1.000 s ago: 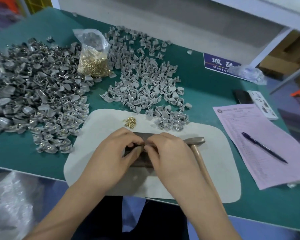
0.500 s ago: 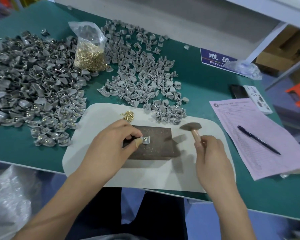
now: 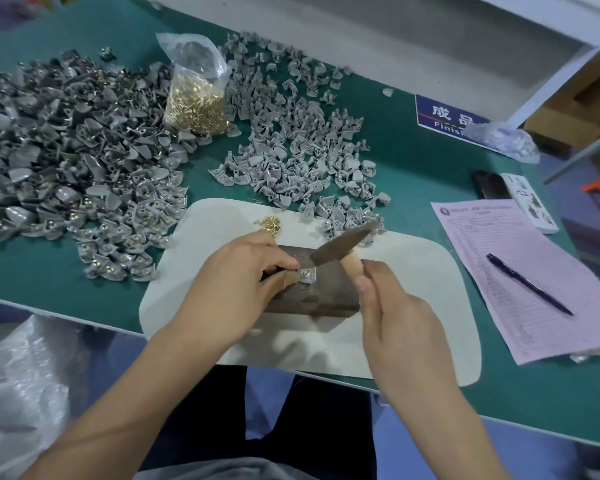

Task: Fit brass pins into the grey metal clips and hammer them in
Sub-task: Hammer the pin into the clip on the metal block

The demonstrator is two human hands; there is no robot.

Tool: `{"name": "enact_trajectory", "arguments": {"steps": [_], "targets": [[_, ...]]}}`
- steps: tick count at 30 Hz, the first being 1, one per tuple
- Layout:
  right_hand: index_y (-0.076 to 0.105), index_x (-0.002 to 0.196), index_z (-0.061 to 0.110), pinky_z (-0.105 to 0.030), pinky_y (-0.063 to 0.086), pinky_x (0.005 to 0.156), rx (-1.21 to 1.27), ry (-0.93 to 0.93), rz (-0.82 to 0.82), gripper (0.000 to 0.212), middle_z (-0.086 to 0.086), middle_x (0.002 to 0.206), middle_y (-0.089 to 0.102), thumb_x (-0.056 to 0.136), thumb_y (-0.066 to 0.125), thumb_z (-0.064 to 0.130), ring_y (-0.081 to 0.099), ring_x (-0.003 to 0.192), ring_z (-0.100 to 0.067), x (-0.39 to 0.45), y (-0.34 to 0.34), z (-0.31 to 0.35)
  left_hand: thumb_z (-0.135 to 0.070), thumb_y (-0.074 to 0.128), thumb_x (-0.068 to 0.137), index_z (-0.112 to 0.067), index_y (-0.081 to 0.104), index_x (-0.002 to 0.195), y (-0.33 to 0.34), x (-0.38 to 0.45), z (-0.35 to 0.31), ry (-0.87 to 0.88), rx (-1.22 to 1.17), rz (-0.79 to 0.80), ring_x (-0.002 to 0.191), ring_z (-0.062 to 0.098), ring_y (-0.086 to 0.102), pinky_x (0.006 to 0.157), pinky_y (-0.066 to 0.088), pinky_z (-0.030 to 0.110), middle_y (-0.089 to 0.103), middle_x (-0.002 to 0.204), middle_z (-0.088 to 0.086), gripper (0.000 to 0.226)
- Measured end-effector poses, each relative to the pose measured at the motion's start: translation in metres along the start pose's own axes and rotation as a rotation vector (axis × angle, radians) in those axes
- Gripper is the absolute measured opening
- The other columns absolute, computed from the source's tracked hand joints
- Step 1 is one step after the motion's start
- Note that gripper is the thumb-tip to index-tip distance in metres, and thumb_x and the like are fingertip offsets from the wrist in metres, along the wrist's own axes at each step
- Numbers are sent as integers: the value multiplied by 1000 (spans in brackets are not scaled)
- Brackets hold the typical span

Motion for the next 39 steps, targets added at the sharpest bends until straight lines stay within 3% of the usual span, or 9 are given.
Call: {"name": "enact_trajectory", "arguments": {"steps": [7,11,16,20,25,29,34,37,39], "targets": [[52,115,36,-37,37,44,21,37,-116,43,13,57,46,105,17,59,47,51,-25,1,-12,0,-23,80,84,-28,79,87,-1,3,0,7,24,26,74,12,60,71,50,39,60,80,-10,5],[56,119,31,-43,47,51,-56,-6,60,52,2,69,62,102,16,58,59,63,-35,-1,-6,9,-22,80,84,-29,79,88,-2,3,-2,17,38,33,72,11,59,69,50,38,59,79,-10,8],[52,120,40,-40,44,47,43,16,-141,40,10,62,55,104,21,62,53,56,-25,1,-17,3,-23,79,85,-29,79,86,-2,3,-2,12,40,46,74,10,59,71,50,38,59,79,-11,6],[52,120,38,-43,48,53,-24,-38,31,45,3,75,68,102,18,61,61,68,-33,-4,-5,9,-22,80,84,-28,79,88,-3,2,-3,22,44,39,72,11,60,69,51,39,60,79,-10,8],[56,126,38,-39,47,50,91,14,-154,40,10,71,64,105,28,58,54,58,-20,-5,-11,2,-24,80,84,-29,79,85,-2,2,-1,-7,29,30,74,9,60,72,50,38,61,80,-11,5],[58,122,39,-41,48,54,-3,2,26,48,9,77,68,103,19,61,59,67,-28,-10,-3,4,-24,81,83,-29,80,88,-2,4,-4,-14,33,41,73,7,59,72,50,37,62,79,-12,7],[56,126,40,-31,35,47,118,43,-144,44,16,60,51,104,24,61,44,54,-17,-8,-8,2,-25,80,84,-28,80,86,-4,6,-5,-16,55,57,74,6,58,73,49,36,61,78,-12,4],[56,120,40,-36,43,51,63,13,-11,42,10,71,64,103,24,60,56,64,-22,-8,-3,6,-22,80,84,-26,80,89,-4,5,-6,-5,54,56,74,8,59,73,50,37,61,80,-11,6],[54,116,42,-37,46,49,-16,-21,6,37,14,62,56,104,24,61,54,58,-22,-6,-7,-1,-22,79,85,-25,80,90,-4,6,-6,1,58,63,75,10,59,73,50,38,62,81,-10,5]]}}
Point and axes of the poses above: each hand's wrist, its own x-axis towards the middle knuckle, its own y-axis out of the palm, z = x × y, the point moved 2 cm from there along x, towards the middle knuckle
